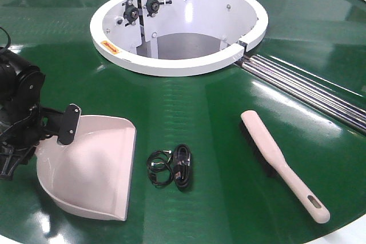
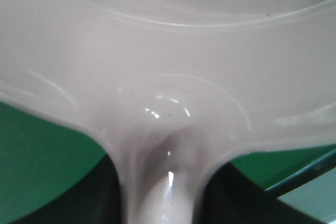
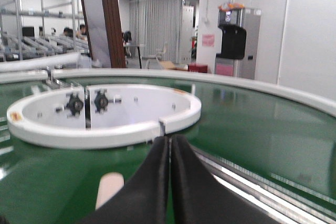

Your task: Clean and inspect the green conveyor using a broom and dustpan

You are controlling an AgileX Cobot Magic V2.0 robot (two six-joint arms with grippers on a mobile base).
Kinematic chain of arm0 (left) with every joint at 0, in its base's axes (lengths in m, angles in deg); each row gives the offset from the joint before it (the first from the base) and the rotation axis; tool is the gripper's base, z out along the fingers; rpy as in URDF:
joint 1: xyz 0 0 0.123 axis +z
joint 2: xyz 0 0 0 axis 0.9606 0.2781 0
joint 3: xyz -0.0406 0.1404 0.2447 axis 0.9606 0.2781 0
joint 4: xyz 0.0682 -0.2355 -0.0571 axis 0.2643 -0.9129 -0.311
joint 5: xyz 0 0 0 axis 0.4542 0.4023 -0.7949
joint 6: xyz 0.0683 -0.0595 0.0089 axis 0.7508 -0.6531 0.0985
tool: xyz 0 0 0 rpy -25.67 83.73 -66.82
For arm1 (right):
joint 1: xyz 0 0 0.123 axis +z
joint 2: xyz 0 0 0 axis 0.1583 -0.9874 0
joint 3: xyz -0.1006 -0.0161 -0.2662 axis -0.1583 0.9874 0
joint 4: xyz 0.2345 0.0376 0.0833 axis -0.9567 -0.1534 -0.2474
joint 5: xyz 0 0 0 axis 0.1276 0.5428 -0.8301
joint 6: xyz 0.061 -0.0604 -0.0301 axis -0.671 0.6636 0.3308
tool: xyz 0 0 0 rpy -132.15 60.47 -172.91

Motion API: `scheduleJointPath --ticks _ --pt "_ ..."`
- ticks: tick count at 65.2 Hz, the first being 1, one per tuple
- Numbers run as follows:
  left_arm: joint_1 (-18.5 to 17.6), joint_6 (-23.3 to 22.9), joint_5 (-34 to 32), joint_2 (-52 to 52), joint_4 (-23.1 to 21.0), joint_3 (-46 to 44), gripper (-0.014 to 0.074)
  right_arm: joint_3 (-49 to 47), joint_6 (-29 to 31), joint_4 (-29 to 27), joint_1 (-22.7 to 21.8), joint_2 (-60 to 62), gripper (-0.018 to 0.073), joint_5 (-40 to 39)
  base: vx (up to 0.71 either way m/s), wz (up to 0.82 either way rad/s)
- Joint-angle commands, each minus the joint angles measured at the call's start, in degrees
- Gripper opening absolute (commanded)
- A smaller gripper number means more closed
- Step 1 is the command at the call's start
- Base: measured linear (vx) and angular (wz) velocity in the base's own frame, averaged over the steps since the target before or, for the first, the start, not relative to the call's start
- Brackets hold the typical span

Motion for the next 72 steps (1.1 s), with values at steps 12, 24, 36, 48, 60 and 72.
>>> scheduleJointPath --ticks 12,24,36,48,60,72 --pt "-0.28 -0.83 0.44 -2.33 0.75 -1.23 -0.0006 -20.0 -4.52 -0.86 0.01 -15.56 -0.0008 15.4 0.0 0.0" --pt "-0.28 -0.83 0.44 -2.33 0.75 -1.23 -0.0006 -29.38 -6.33 -5.46 0.01 -26.79 -0.0008 31.73 0.0 0.0" --pt "-0.28 -0.83 0.44 -2.33 0.75 -1.23 -0.0006 -30.58 -8.38 -6.73 0.01 -32.27 -0.0008 30.31 0.0 0.0" --pt "-0.28 -0.83 0.44 -2.33 0.75 -1.23 -0.0006 -32.4 -5.3 -5.65 0.01 -37.2 0.0021 35.39 0.0 0.0" --pt "-0.28 -0.83 0.44 -2.33 0.75 -1.23 -0.0006 -38.88 2.42 -5.19 0.01 -45.17 0.0176 44.33 0.0 0.0" --pt "-0.28 -0.83 0.44 -2.33 0.75 -1.23 -0.0006 -43.17 5.6 -6.15 0.2 -51.8 0.0412 47.31 0.0 0.0"
